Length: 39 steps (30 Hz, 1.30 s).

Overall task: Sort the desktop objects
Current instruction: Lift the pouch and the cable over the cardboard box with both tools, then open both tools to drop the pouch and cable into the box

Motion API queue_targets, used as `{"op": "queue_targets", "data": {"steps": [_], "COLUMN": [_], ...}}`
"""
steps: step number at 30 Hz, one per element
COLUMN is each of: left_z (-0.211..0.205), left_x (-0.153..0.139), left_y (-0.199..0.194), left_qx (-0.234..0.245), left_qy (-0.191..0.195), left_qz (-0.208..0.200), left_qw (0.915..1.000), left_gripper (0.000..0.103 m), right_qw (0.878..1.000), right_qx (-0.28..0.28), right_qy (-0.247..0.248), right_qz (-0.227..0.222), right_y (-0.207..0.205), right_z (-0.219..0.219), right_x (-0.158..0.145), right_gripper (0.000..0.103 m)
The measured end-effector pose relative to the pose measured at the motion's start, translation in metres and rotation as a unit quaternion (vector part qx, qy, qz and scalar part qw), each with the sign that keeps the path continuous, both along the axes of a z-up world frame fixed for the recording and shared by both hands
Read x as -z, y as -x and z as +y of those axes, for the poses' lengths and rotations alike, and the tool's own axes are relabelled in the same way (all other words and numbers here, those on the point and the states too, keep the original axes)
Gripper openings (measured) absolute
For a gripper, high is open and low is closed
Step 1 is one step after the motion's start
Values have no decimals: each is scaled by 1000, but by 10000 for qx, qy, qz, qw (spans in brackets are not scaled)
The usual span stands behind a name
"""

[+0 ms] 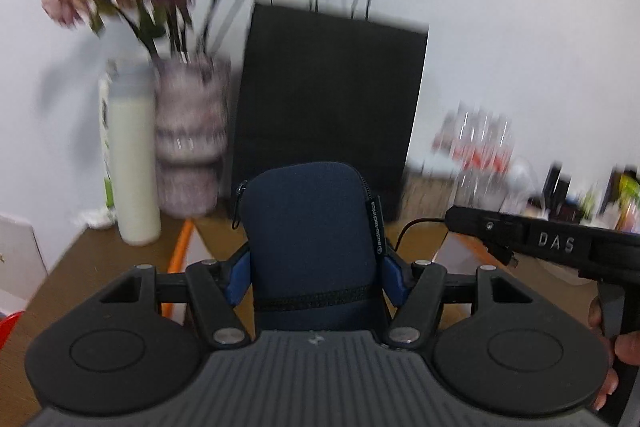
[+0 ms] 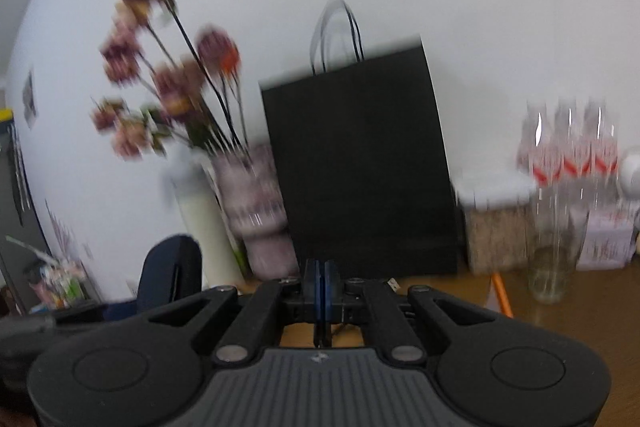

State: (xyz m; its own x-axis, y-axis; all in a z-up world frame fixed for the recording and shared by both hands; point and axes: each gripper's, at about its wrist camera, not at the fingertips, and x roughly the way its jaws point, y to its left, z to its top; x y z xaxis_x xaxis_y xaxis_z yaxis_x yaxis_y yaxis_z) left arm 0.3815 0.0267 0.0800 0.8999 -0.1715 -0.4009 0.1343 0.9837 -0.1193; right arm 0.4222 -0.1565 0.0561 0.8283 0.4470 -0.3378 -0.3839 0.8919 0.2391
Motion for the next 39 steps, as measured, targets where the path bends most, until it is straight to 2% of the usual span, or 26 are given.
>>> {"op": "queue_targets", "data": {"steps": [3,8,16,20,22,23,25,27,29,30,32,39], "left_z": [-3,-7,-9,-11,-10,-10,-8,-5,-1,1,2,-2], "left_x": [16,34,36,38,38,38,37,32,26,23,17,15], "left_y": [-12,-18,-19,-22,-23,-22,-23,-21,-18,-16,-12,-10], "left_qx": [16,24,4,15,-15,-54,-197,-387,-575,-648,-674,-787], "left_qy": [-150,-330,-461,-502,-498,-506,-541,-579,-572,-586,-538,-718], "left_qz": [233,509,541,639,672,682,688,606,476,390,226,147], "left_qw": [9996,9982,9975,9967,9965,9964,9960,9957,9956,9954,9960,9942], "left_gripper": [65,65,65,67,68,70,78,86,103,103,103,103], "right_qw": [9991,9978,9914,9881,9873,9869,9860,9861,9869,9875,9876,9879], "right_qx": [-34,-42,-122,-101,-79,-48,121,192,230,247,232,184], "right_qy": [290,564,1061,1289,1315,1327,1403,1372,1314,1276,1261,1267], "right_qz": [309,343,751,838,890,918,899,913,902,896,903,876], "right_y": [-11,-4,-7,-7,-7,-7,-7,-8,-8,-7,-6,-3], "right_z": [4,9,19,23,24,24,23,19,15,13,12,13], "right_x": [20,26,35,38,38,37,35,32,28,27,23,20], "right_gripper": [1,1,3,12,29,53,66,87,99,103,103,103]}}
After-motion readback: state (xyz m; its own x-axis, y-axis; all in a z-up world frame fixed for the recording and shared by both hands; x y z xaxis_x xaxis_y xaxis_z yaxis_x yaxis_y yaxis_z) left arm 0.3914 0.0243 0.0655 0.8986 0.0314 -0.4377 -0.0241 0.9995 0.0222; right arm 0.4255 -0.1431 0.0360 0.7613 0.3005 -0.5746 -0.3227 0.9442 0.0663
